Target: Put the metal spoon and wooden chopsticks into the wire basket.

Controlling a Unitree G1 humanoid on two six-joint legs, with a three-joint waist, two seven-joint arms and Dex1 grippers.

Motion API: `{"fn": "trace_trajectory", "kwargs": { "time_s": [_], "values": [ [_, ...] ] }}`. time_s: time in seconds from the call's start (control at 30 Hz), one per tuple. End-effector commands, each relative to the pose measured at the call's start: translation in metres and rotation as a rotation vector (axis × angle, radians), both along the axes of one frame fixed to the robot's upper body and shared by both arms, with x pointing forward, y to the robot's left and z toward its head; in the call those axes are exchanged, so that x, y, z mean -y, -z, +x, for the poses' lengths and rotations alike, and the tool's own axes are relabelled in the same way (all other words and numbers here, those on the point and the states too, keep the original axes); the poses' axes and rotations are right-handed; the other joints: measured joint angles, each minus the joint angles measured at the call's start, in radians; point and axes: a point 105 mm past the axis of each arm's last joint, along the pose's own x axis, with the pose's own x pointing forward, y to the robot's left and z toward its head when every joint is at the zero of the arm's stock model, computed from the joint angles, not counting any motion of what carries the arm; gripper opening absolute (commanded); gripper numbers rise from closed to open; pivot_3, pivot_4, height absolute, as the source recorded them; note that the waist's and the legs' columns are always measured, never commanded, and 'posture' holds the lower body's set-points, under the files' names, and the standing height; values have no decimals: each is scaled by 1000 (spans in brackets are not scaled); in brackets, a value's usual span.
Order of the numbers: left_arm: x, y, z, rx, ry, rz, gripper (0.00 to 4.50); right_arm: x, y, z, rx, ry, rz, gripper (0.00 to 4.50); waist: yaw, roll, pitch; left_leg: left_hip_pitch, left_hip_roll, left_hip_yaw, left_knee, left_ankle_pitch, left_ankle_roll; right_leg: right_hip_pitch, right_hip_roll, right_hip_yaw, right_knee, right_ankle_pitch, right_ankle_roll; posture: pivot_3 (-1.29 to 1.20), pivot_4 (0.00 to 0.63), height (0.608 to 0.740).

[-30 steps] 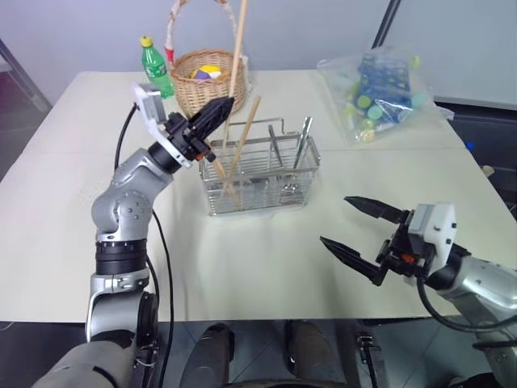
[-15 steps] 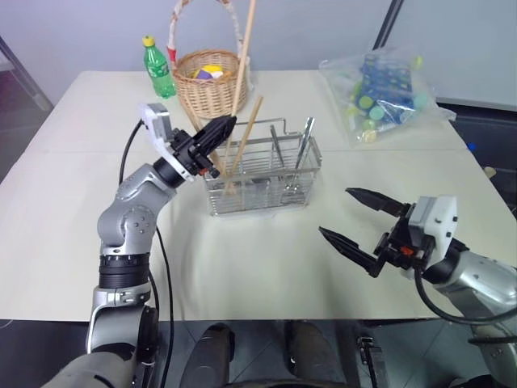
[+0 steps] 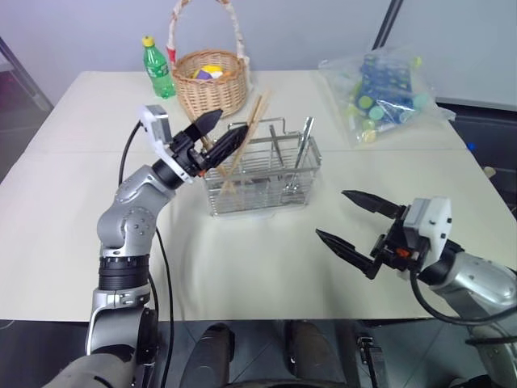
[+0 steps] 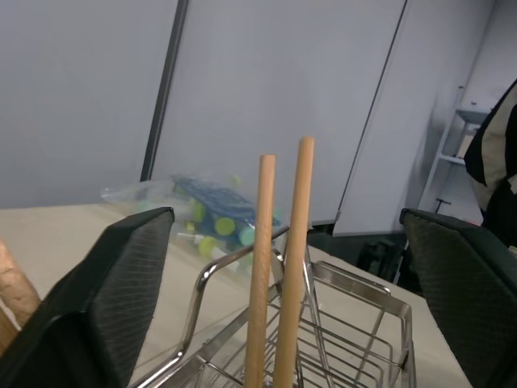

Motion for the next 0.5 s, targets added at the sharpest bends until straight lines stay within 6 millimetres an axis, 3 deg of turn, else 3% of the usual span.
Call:
{"fn": "trace_trajectory", "kwargs": {
  "time_s": [0.03, 0.33, 0.5],
  "values": [
    [-5, -19, -4, 44, -8, -24, 4464, -1, -7, -1, 43, -5, 7, 4500, 0, 0, 0, 0, 0, 0, 0, 0, 0, 0, 0, 0, 0, 0, 0, 0, 150, 740],
    [-40, -93, -14, 156, -42, -172, 4464, 2, -7, 2, 45, 8, 3, 4500, -2, 0, 0, 0, 0, 0, 0, 0, 0, 0, 0, 0, 0, 0, 0, 0, 150, 740],
    [-98, -131, -4, 211, -281, -236, 4464, 17, -6, 15, 62, 79, -2, 4500, -6, 0, 0, 0, 0, 0, 0, 0, 0, 0, 0, 0, 0, 0, 0, 0, 150, 740]
  ]
}}
